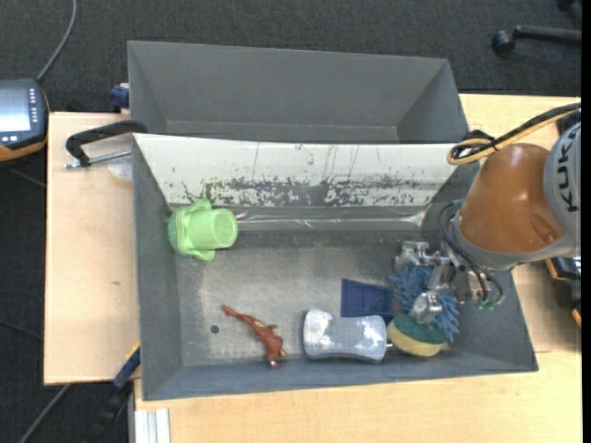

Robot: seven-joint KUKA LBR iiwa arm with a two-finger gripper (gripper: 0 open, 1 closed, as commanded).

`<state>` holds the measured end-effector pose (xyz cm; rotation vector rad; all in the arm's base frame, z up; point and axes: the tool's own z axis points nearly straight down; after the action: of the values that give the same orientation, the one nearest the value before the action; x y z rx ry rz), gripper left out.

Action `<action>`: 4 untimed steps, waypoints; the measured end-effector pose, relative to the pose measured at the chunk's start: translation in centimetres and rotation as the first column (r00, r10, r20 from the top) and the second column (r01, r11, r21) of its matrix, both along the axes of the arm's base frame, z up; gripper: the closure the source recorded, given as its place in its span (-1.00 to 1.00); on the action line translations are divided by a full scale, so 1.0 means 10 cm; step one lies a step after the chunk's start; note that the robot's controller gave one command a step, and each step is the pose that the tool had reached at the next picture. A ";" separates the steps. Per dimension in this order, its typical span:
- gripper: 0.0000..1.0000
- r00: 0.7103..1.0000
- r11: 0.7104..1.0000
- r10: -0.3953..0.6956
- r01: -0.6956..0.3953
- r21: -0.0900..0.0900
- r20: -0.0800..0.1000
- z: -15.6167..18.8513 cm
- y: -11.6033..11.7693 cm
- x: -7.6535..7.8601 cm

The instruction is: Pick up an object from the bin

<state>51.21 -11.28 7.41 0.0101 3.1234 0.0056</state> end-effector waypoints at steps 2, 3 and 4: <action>-1.00 0.918 0.919 0.395 -0.395 -0.017 0.020 1.27 -0.09 0.51; -1.00 0.975 0.976 0.220 -0.220 -0.007 0.023 0.73 -0.01 0.44; -1.00 0.999 1.000 0.025 -0.025 0.002 0.023 0.10 -0.27 0.44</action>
Offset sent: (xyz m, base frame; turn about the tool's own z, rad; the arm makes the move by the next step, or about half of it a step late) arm 0.0555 0.0010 0.1032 -0.4612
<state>55.61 -14.01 8.39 -0.0288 3.1000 0.0096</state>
